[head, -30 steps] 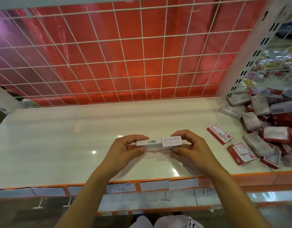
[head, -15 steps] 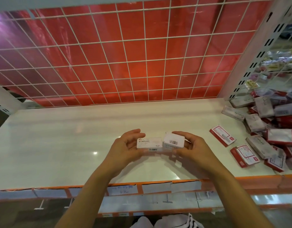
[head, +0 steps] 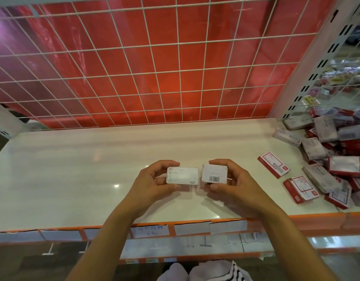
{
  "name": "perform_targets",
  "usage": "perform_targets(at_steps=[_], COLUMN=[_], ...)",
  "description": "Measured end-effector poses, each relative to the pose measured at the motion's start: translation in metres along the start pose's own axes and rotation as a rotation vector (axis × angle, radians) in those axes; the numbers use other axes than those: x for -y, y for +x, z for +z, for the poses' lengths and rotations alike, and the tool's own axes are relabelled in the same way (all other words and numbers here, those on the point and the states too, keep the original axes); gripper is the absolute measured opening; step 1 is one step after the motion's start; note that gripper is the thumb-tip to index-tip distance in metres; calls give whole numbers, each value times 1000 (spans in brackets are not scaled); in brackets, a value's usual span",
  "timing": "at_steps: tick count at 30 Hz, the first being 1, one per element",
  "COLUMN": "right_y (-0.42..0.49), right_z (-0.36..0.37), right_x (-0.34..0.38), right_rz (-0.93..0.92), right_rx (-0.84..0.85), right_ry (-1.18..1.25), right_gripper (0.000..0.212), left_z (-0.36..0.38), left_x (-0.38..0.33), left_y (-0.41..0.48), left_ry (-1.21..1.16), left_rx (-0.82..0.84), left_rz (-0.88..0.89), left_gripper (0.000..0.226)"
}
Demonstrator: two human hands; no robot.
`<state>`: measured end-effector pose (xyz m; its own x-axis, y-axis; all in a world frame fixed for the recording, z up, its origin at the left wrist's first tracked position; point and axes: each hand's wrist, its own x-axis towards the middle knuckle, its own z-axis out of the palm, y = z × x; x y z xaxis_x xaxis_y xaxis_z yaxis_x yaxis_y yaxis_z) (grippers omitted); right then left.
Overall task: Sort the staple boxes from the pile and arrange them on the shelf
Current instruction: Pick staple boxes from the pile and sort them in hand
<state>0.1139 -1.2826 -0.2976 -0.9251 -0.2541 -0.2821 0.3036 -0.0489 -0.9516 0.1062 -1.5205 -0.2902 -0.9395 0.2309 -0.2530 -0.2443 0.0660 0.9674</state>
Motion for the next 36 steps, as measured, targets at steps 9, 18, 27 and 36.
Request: perform_targets(at_steps=[9,18,27,36], right_y=[0,4,4,4], right_z=[0,2,1,-4], right_x=[2,1,8,7], right_rz=[-47,-29,-167,-209], right_rx=[-46,-3,-114,-78], right_ry=[-52,-105,-402,-317], right_gripper=[38,29,27,32], left_z=[4,9,7,10], left_x=[3,7,2,3], left_y=[2,4,7,6], left_ry=[2,47,386,106], left_rx=[-35,-23,-88,-45], left_rz=[96,91,237,197], left_gripper=[39,30,33,23])
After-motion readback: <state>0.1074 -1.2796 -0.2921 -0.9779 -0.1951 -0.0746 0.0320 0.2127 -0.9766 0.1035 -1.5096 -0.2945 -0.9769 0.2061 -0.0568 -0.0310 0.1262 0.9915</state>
